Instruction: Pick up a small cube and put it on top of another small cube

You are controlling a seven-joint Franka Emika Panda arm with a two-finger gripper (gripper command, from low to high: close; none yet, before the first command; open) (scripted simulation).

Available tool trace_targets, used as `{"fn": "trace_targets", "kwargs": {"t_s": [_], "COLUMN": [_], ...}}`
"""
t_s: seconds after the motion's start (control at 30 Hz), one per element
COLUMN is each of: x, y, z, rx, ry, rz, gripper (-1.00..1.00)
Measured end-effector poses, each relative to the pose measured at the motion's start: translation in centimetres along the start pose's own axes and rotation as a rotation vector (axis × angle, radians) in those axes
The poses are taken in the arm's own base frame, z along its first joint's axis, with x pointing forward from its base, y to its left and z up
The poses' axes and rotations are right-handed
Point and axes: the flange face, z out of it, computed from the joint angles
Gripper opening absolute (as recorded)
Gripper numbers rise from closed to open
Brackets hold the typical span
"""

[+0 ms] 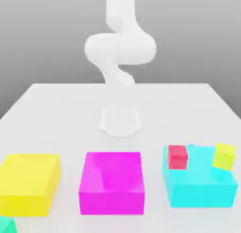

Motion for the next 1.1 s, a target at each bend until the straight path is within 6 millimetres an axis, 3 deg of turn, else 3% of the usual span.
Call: {"fn": "trace_targets", "kwargs": {"t_s": [0.23, 0.5, 0.67, 0.83, 1.1], "x": [4.1, 6.5, 7.1, 6.3, 4.0], "y": [3.5, 10.5, 16.7, 23.0, 34.9], "z": [11.4, 23.8, 30.6, 36.8, 44.1], "rx": [-0.099, -0.226, -0.320, -0.417, -0.591], "ry": [-0.136, -0.254, -0.307, -0.358, -0.415], "rz": [0.060, 0.132, 0.183, 0.211, 0.247], "gripper": [0.00, 0.00, 0.00, 0.00, 0.00]}}
